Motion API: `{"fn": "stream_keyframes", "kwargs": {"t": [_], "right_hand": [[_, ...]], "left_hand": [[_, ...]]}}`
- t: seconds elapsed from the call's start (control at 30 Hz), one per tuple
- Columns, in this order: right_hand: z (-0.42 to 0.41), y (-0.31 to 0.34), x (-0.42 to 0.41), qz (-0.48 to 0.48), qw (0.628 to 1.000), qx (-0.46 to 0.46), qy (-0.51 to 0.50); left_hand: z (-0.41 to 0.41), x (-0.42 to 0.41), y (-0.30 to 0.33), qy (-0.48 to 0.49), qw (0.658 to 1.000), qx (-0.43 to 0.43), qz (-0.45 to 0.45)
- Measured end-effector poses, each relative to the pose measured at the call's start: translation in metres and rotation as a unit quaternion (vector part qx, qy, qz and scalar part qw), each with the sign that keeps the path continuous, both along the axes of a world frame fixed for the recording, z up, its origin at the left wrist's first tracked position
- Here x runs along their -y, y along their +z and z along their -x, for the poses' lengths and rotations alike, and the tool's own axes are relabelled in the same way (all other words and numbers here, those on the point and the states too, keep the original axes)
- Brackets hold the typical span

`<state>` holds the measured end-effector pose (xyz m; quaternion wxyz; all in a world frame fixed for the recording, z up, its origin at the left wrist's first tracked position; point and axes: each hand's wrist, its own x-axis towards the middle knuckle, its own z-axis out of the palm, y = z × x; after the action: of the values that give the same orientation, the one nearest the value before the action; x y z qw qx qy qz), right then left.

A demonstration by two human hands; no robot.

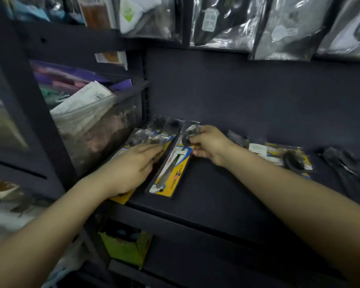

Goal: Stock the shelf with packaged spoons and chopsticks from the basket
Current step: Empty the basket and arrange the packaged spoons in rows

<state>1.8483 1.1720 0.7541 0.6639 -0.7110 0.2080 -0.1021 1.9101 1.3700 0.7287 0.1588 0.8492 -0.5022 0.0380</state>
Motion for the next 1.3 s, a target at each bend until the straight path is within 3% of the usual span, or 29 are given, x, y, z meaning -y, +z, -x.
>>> {"fn": "stream_keyframes", "kwargs": {"t": [0.1,0.17,0.23,0.3,0.37,0.5,0.7,0.87,0.97,1.03,1.17,1.3], "right_hand": [[-0.004,-0.009,-0.011,-0.030,0.997,-0.032,0.065],[-0.002,-0.012,-0.014,0.026,0.995,-0.045,0.085],[-0.002,-0.011,-0.012,0.254,0.960,-0.075,0.088],[-0.009,-0.011,-0.002,0.479,0.867,-0.111,0.082],[-0.017,-0.012,0.005,0.545,0.828,-0.087,0.101],[-0.028,-0.021,0.009,0.503,0.838,-0.090,0.193],[-0.051,-0.037,0.003,0.531,0.835,-0.091,0.115],[-0.050,-0.036,-0.003,0.524,0.831,-0.122,0.138],[-0.033,-0.015,0.007,0.480,0.868,-0.041,0.117],[-0.011,0.004,0.024,0.487,0.866,0.001,0.112],[0.038,0.020,0.073,0.537,0.832,-0.089,0.109],[0.065,0.006,0.109,0.534,0.834,-0.136,0.041]], "left_hand": [[0.016,-0.018,-0.004,0.003,0.999,-0.040,-0.029],[0.021,-0.026,-0.008,0.001,0.997,-0.022,-0.073],[0.021,-0.029,-0.013,-0.005,0.997,-0.005,-0.082],[0.021,-0.030,-0.016,-0.003,0.997,-0.001,-0.075],[0.021,-0.028,-0.018,0.005,0.997,-0.003,-0.074],[0.020,-0.022,-0.016,-0.006,0.998,-0.009,-0.066],[0.020,-0.022,-0.013,-0.021,0.993,-0.003,-0.119],[0.014,-0.025,-0.013,-0.039,0.993,0.005,-0.109],[0.015,-0.018,-0.005,-0.052,0.996,0.001,-0.074],[0.018,-0.004,0.003,-0.066,0.997,0.003,-0.049],[0.026,0.045,0.009,-0.088,0.987,0.058,-0.121],[0.026,0.070,0.006,-0.073,0.976,0.128,-0.159]]}}
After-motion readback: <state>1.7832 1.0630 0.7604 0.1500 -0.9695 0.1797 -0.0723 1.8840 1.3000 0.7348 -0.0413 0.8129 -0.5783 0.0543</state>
